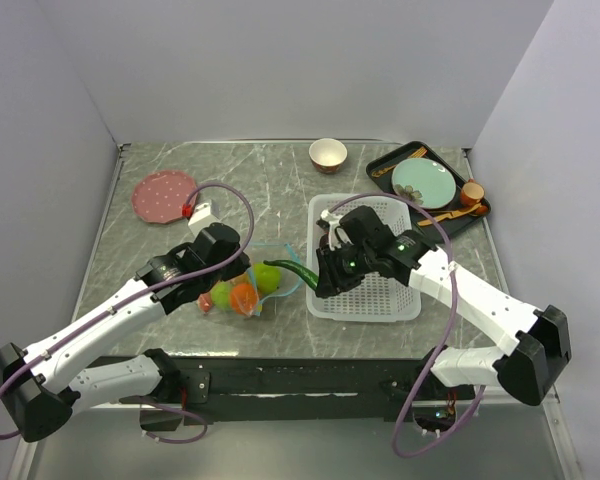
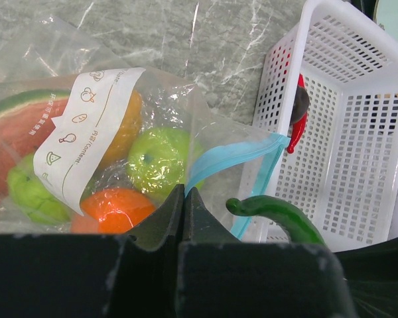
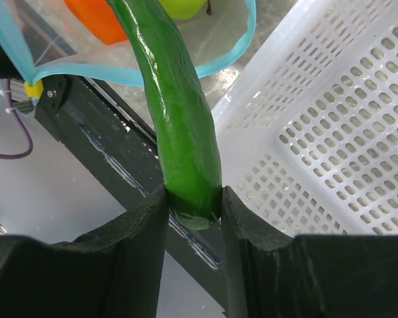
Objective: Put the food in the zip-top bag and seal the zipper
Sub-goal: Place the fake vegetable in the zipper food storage bag.
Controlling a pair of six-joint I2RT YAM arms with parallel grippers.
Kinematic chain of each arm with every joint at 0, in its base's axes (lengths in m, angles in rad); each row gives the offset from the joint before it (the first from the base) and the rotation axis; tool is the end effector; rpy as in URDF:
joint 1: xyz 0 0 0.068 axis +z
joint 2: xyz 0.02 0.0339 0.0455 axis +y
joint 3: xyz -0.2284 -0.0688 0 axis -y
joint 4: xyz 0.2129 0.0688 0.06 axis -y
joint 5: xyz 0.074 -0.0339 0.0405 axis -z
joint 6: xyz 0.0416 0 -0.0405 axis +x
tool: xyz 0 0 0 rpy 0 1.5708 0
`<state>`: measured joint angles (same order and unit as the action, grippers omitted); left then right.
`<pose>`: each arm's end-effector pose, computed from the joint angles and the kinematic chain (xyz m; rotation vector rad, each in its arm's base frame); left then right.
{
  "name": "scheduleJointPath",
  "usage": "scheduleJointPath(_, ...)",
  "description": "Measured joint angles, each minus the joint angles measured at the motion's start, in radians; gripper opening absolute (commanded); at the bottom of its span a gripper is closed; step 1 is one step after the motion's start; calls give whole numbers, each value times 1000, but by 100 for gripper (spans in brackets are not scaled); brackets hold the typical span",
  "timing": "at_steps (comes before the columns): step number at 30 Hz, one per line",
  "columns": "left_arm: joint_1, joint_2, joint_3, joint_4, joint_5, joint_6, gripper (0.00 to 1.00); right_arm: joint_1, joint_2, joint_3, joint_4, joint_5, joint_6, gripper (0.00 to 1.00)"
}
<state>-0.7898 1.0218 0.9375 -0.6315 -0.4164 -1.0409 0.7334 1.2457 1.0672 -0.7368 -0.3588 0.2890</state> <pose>0.1545 -0.1320 0.2767 -0.4980 2.2112 -0.5244 0.1656 0.1689 0.2616 -0.7330 2.5133 0.8480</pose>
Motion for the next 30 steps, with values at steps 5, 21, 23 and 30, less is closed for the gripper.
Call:
scheduleJointPath(5, 0, 0, 0, 2, 6, 7, 1, 9, 64, 35, -12, 8, 1, 28)
scheduleJointPath(21, 0, 4, 0, 27, 56, 34, 1, 102, 327, 212, 52, 62, 99, 33)
scheduleJointPath(23, 0, 4, 0, 27, 56, 34, 1, 108, 329, 212, 81, 61, 127, 35)
scheduleJointPath(30, 0, 2, 1, 24, 53, 34, 1, 114, 330, 212, 199, 31, 208, 58)
